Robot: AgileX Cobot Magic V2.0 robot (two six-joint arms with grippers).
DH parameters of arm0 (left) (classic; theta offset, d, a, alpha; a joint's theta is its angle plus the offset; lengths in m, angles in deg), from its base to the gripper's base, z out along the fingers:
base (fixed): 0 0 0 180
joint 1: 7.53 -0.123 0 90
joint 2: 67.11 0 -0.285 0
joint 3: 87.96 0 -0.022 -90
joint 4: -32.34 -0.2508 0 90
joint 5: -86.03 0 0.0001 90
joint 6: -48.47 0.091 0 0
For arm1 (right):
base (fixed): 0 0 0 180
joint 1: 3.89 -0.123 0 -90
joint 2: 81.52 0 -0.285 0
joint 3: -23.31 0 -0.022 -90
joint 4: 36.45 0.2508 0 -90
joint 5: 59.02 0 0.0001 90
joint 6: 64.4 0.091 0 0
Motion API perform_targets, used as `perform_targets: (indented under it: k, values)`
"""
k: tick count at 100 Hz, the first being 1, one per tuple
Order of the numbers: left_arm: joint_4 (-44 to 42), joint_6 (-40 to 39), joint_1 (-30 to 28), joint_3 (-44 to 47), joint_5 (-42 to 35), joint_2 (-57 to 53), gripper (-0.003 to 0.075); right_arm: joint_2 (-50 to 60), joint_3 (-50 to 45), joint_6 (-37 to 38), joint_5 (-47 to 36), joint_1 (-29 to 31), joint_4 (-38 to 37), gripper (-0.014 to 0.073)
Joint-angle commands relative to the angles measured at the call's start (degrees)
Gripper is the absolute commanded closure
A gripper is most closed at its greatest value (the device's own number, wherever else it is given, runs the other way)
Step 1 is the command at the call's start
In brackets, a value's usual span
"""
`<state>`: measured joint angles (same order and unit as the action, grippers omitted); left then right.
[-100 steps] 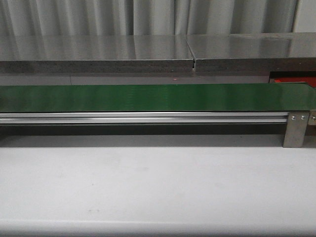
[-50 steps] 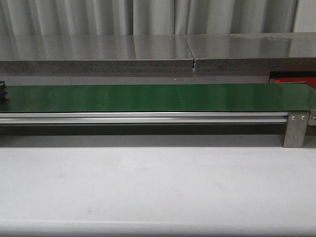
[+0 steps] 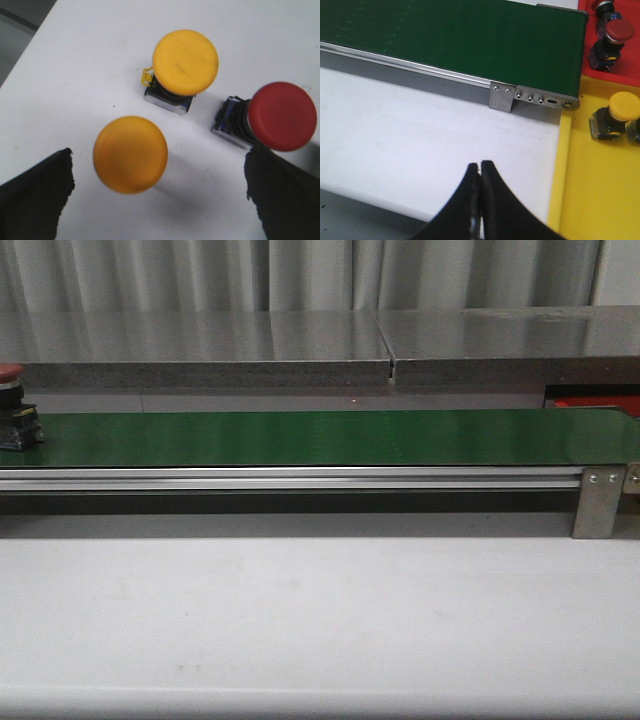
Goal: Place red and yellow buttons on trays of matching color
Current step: 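Grasp a yellow push-button from the cluster with the left gripper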
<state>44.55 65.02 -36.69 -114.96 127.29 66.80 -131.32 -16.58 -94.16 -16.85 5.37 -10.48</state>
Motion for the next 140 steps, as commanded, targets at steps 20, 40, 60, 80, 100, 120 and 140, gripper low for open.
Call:
perform_targets:
  k: [20, 40, 60, 80, 100, 120, 140]
  values:
    - [0.20, 0.23, -0.15, -7.96, -0.91, 1.75, 0.0080, 0.41, 1.40, -0.39, -2.85, -0.12, 1.54, 0.0711]
    - [0.20, 0.23, -0.15, -8.81, -1.32, 2.59, 0.0142, 0.41, 1.40, -0.39, -2.85, -0.12, 1.54, 0.0711]
    - [0.20, 0.23, -0.15, -8.81, -1.32, 2.69, 0.0456, 0.41, 1.40, -0.39, -2.85, -0.12, 1.54, 0.0711]
    - [0.47, 0.23, -0.15, -9.91, 0.53, 1.61, 0.0705, 0.41, 1.40, -0.39, -2.85, -0.12, 1.54, 0.0711]
    - [4.43, 0.23, -0.15, -10.82, 4.16, -4.18, 0.0739, 0.41, 1.40, -0.39, -2.85, -0.12, 1.54, 0.0711]
    - [10.93, 0.32, 1.13, -10.82, 9.31, -12.71, 0.0739, 0.41, 1.40, -0.39, -2.85, -0.12, 1.54, 0.0711]
    - [10.79, 0.32, 5.15, -8.55, 10.94, -19.00, 0.0739, 0.41, 1.40, -0.39, -2.85, -0.12, 1.54, 0.0711]
